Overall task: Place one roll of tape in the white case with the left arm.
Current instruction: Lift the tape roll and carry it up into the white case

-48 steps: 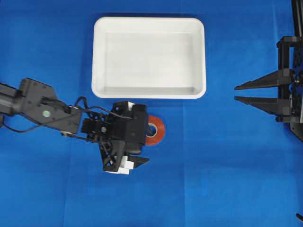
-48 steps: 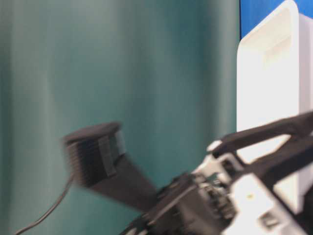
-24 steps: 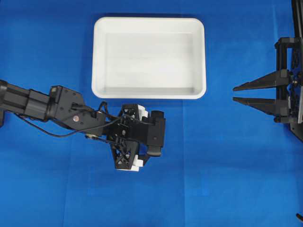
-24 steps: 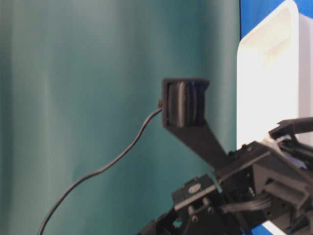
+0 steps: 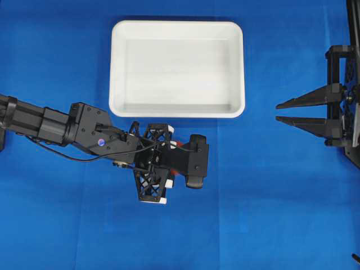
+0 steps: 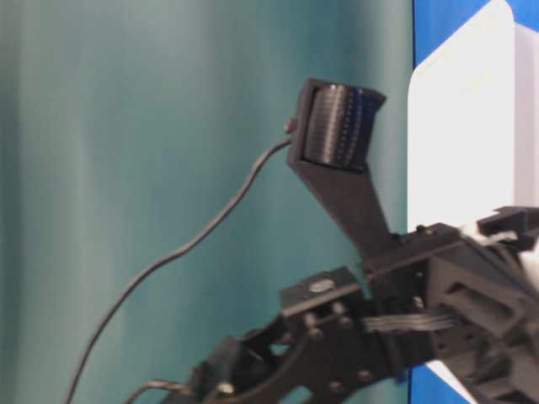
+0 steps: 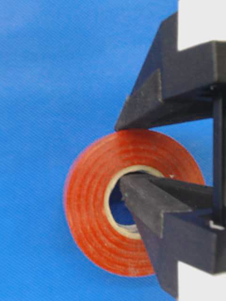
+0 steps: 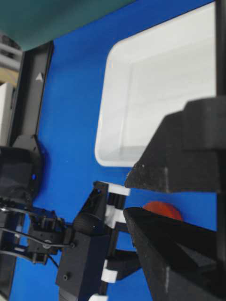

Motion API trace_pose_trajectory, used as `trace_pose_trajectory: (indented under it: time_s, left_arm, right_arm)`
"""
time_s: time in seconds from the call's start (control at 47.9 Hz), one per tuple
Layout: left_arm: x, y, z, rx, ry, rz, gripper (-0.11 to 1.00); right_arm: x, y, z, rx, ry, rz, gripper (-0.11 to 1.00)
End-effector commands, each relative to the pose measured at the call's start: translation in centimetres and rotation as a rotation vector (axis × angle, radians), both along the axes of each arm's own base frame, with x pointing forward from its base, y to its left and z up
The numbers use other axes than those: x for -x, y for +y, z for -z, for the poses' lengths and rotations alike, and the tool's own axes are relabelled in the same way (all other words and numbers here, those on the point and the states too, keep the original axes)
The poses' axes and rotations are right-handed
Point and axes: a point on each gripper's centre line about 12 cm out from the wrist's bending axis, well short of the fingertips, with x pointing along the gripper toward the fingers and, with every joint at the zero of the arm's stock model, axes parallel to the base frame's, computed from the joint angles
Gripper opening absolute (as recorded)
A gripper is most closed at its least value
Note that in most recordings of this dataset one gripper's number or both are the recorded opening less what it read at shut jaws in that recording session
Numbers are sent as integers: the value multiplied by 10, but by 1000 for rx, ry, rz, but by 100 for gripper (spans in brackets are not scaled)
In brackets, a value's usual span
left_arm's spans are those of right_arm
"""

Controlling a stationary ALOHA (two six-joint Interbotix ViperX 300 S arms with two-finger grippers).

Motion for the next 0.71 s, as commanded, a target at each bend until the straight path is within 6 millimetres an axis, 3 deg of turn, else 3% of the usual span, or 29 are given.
trace_pose_trajectory:
  time_s: [0.0,0.167,0.292,0.542,0.689]
  left_arm:
    - [-9,-1,-47,7,-100,8,25]
    - [-6,5,-89,-15,-173,16,25]
    - [-2,30,-104,-44,-189,-15,25]
    - [1,108,-99,-93,-173,-136,25]
    - [3,141,-79,-112,-156,-175,25]
  right_arm:
    - [-2,0,-4,-3,-5,2,-11]
    - [-2,0,-3,-2,3,2,-11]
    - [-2,0,-3,-2,6,2,-11]
    - [-3,-1,0,-2,17,2,-11]
    - [-4,-1,1,-4,21,2,-11]
